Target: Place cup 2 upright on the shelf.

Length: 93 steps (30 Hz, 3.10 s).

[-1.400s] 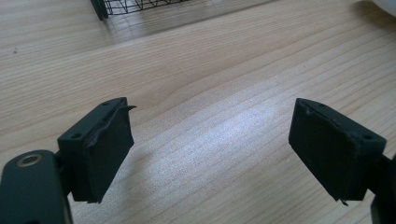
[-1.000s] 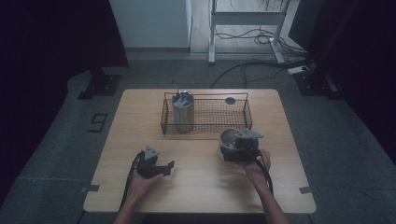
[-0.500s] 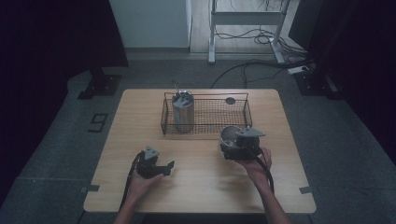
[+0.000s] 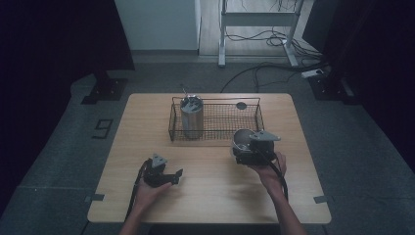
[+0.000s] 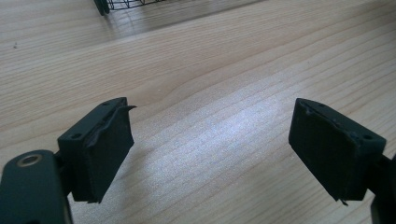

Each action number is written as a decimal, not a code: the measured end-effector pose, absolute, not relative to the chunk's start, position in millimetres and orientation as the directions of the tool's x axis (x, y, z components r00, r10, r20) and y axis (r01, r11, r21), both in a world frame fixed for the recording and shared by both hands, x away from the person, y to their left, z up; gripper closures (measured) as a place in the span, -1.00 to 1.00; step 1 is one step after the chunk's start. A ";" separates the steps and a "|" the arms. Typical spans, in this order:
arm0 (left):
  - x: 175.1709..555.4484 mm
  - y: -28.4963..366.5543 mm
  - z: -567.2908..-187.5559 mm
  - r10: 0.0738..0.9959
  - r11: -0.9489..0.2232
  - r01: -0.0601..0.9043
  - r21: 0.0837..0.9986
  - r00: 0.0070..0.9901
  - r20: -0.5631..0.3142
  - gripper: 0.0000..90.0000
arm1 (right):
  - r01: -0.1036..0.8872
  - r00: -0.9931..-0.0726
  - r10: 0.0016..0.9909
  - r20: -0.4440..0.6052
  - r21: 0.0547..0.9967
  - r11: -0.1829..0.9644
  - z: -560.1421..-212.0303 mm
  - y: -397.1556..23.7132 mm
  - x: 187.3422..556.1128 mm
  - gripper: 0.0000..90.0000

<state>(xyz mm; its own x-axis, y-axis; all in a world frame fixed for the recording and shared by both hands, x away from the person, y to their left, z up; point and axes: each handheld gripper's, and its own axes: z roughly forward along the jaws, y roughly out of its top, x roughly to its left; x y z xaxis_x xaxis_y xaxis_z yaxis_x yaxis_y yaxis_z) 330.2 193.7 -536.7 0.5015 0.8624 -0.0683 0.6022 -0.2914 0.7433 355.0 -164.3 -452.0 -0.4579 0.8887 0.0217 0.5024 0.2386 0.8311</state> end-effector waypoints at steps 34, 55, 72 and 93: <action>331.0 194.3 -538.1 0.864 -0.289 0.609 0.738 0.498 -0.072 -0.69 | 0.458 -0.469 0.883 -0.019 0.850 0.261 -423.7 -163.9 360.4 -0.82; 331.7 196.2 -539.2 0.867 -0.287 0.617 0.733 0.492 -0.075 -0.69 | 0.469 -0.462 0.887 -0.022 0.842 0.265 -415.5 -165.9 380.6 -0.82; 331.9 195.9 -540.2 0.867 -0.288 0.619 0.731 0.493 -0.076 -0.69 | 0.471 -0.474 0.880 -0.020 0.839 0.273 -412.2 -165.6 388.5 -0.82; 331.2 197.0 -539.4 0.867 -0.284 0.619 0.732 0.492 -0.079 -0.69 | 0.467 -0.468 0.883 -0.023 0.842 0.270 -398.1 -164.7 405.9 -0.82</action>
